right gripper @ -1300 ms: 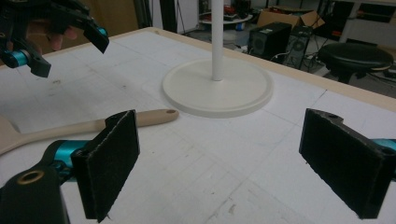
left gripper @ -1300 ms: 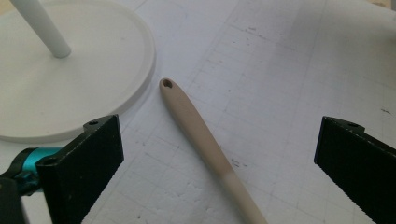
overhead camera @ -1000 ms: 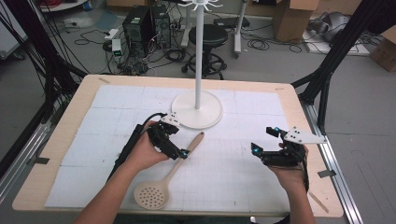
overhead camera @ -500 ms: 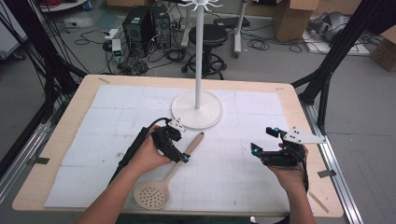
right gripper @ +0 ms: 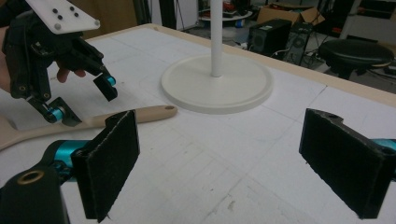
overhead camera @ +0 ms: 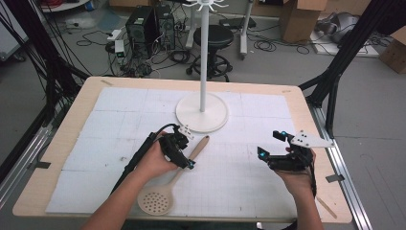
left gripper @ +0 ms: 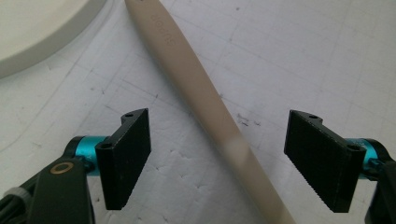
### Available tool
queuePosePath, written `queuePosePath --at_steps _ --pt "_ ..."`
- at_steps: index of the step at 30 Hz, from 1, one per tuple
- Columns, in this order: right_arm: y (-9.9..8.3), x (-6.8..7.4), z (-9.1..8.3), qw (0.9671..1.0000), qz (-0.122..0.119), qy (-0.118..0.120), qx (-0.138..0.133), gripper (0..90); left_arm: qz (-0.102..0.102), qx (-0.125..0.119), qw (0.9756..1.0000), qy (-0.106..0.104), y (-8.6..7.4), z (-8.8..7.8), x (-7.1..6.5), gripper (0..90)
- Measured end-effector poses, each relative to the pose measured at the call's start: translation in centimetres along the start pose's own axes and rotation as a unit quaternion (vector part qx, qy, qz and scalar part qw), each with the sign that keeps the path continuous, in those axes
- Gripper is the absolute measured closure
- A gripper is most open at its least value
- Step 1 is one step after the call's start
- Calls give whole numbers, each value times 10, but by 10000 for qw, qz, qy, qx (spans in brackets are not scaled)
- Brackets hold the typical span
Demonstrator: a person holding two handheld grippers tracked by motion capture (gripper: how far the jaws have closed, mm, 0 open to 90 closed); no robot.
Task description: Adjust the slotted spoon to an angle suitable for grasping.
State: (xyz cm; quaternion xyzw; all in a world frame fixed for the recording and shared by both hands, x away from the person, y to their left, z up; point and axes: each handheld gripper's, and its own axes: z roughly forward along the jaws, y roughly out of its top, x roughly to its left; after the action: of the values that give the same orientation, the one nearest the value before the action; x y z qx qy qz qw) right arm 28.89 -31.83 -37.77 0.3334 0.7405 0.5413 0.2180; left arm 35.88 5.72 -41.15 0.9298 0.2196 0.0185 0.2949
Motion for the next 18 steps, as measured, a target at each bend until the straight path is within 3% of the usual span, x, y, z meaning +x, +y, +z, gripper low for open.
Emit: queuePosePath --at_steps 6,9,18 --pt "-1 0 0 10000 11 9 34 110 -99 155 9998 12 0 5 0 279" --pt "-1 -1 0 10000 13 6 17 110 -137 279 9993 208 0 9 -1 314" --pt "-1 -1 0 10000 11 1 25 110 -71 415 9980 478 2 14 -8 339"
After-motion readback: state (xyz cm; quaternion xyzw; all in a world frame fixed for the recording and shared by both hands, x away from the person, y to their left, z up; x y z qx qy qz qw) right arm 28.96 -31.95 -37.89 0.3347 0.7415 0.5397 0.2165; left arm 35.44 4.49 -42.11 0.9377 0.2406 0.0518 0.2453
